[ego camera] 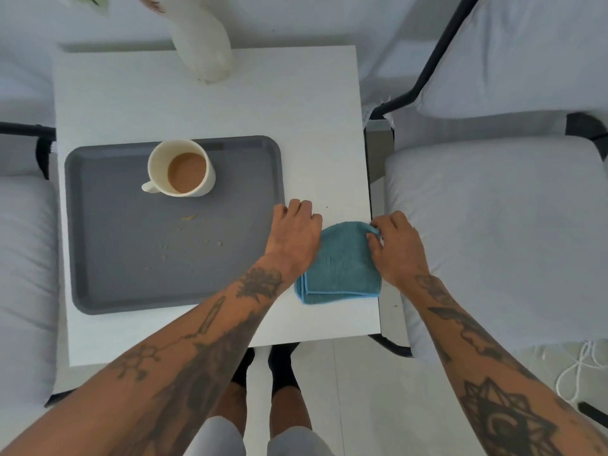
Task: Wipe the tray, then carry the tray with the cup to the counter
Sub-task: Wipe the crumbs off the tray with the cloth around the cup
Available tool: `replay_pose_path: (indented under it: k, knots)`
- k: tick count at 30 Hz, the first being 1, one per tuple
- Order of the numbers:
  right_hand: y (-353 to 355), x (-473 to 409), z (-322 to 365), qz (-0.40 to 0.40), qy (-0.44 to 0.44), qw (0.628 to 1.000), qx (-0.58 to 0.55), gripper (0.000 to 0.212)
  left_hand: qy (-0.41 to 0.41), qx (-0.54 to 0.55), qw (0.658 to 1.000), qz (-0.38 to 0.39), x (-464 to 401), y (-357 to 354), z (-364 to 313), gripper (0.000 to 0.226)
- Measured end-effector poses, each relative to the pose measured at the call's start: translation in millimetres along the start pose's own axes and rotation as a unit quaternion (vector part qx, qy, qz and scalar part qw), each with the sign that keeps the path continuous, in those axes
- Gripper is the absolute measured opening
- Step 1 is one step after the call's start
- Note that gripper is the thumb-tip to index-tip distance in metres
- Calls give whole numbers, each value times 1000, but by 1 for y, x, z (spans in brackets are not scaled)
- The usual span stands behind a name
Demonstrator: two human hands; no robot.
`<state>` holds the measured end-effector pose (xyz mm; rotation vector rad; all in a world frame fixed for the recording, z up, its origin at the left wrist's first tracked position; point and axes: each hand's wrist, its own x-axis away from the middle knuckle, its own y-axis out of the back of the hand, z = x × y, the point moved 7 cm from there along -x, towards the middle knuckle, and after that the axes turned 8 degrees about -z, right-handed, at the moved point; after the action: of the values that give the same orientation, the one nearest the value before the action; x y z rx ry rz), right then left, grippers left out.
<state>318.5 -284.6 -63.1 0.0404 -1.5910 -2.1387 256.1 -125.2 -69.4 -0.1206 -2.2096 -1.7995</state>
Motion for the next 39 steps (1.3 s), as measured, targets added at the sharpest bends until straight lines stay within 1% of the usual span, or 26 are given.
replay_pose_path:
  k: [2, 3, 4, 6, 8, 10, 12, 14, 16, 19, 22, 24, 26, 27, 28, 29, 31, 34, 36, 39]
  knots:
    - [8, 7, 1, -12, 10, 1000, -8, 20, 15, 68, 997, -17, 12, 8, -3, 23]
    - [14, 14, 2, -20, 14, 999, -23, 18, 26, 124, 992, -26, 22, 12, -5, 22]
    - [21, 23, 5, -28, 15, 998, -52, 17, 40, 191, 980, -33, 35, 17, -6, 20]
    - [36, 47, 12, -33, -1, 991, -127, 24, 73, 321, 944, -29, 68, 24, -5, 17]
    - [51, 76, 25, -33, -30, 980, -194, 32, 94, 403, 910, -34, 105, 30, -1, 17]
    - [65, 101, 47, -46, -34, 972, -230, 37, 109, 441, 889, -59, 141, 38, 6, 21]
    - [74, 121, 74, -55, -18, 971, -234, 32, 135, 473, 865, -93, 173, 48, 19, 24]
    - [72, 135, 96, -52, -12, 968, -245, 38, 169, 500, 840, -126, 199, 58, 39, 24]
    - [59, 146, 113, -48, -14, 963, -264, 41, 190, 499, 830, -163, 221, 66, 62, 28]
    - [31, 152, 145, -33, -5, 958, -284, 30, 223, 482, 827, -186, 245, 68, 99, 29]
    - [-1, 144, 178, 2, -41, 943, -329, 19, 270, 466, 823, -184, 250, 59, 136, 26]
    - [-18, 129, 195, 1, -50, 940, -337, 20, 291, 456, 819, -193, 243, 55, 160, 25]
    - [-35, 110, 207, -4, -47, 945, -324, 21, 293, 438, 823, -211, 230, 53, 182, 24]
    - [-43, 99, 211, -1, -44, 948, -314, 17, 295, 433, 825, -211, 222, 48, 192, 23]
    - [-53, 90, 213, 5, -44, 953, -300, 10, 301, 430, 827, -201, 213, 40, 201, 21]
    - [-62, 81, 213, 14, -49, 958, -281, 8, 309, 426, 830, -183, 206, 31, 208, 20]
    - [-79, 68, 208, 35, -59, 969, -239, 15, 312, 413, 843, -146, 193, 14, 216, 23]
    - [-96, 60, 201, 61, -46, 982, -173, 17, 284, 355, 882, -120, 182, 2, 220, 20]
    - [-101, 59, 200, 67, -31, 987, -145, 17, 272, 312, 903, -111, 181, -3, 222, 19]
    - [-102, 61, 201, 65, -32, 990, -122, 21, 266, 254, 924, -104, 178, -2, 224, 21]
